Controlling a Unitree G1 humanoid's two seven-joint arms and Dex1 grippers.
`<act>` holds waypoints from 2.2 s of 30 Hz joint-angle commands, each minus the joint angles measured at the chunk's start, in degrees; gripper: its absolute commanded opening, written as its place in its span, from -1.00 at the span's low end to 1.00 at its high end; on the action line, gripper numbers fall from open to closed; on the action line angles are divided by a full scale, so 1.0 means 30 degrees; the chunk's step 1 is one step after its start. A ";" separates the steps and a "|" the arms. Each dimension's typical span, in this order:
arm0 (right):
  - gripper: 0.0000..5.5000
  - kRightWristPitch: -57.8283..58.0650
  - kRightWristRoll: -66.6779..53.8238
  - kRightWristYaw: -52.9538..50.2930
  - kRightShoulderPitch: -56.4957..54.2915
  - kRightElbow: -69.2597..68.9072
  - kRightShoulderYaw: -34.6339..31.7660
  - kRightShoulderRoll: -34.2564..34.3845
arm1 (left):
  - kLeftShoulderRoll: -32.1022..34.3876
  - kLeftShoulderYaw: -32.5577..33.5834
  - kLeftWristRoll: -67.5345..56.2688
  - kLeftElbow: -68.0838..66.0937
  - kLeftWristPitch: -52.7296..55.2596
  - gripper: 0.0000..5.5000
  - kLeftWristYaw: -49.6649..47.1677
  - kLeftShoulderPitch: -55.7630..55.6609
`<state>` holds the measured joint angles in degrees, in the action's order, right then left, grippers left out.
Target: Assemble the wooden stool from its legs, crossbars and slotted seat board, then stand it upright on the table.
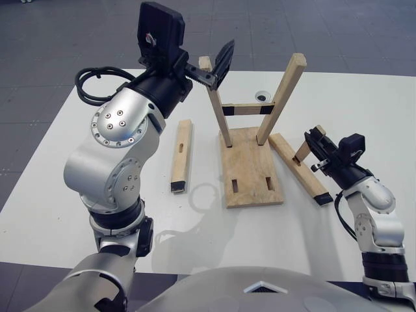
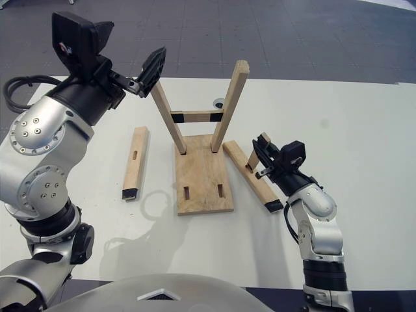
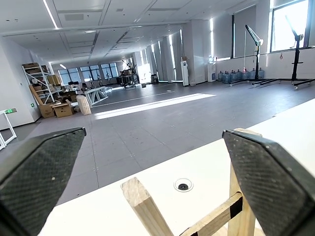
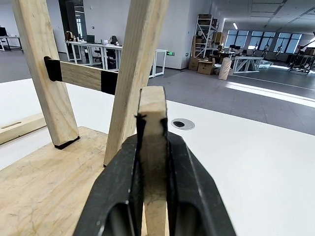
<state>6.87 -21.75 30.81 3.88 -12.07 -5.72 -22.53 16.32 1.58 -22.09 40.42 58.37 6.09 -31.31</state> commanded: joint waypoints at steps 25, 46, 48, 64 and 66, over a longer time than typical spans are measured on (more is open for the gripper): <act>-0.85 0.1156 -0.0849 0.0105 -0.0990 -0.0328 -0.0268 -0.0248 | 0.0401 -0.0268 0.0128 -0.0139 -0.0063 0.87 0.0328 -0.0081; -0.85 0.0990 -0.1054 0.2682 -0.1280 0.2472 -0.1157 -0.1606 | 0.0501 -0.0240 0.0184 -0.0340 -0.0130 0.87 0.0407 -0.0254; -0.85 0.0549 -0.0649 0.2784 -0.0689 0.2779 -0.0987 -0.1537 | 0.0513 -0.0214 0.0162 -0.0332 -0.0123 0.87 0.0420 -0.0235; -0.85 -0.2925 0.1666 0.2597 0.0893 0.7837 0.0590 -0.0501 | 0.0327 -0.0318 0.0192 -0.0350 -0.0139 0.87 0.0256 -0.0145; -0.85 -0.4139 0.2320 0.2752 0.1442 1.0223 0.0943 -0.0628 | 0.0333 -0.0303 0.0157 -0.0327 -0.0113 0.87 0.0285 -0.0067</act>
<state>-8.40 -22.04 39.28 1.99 5.89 -5.61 -24.00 17.28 0.82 -22.12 39.66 57.99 6.91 -31.31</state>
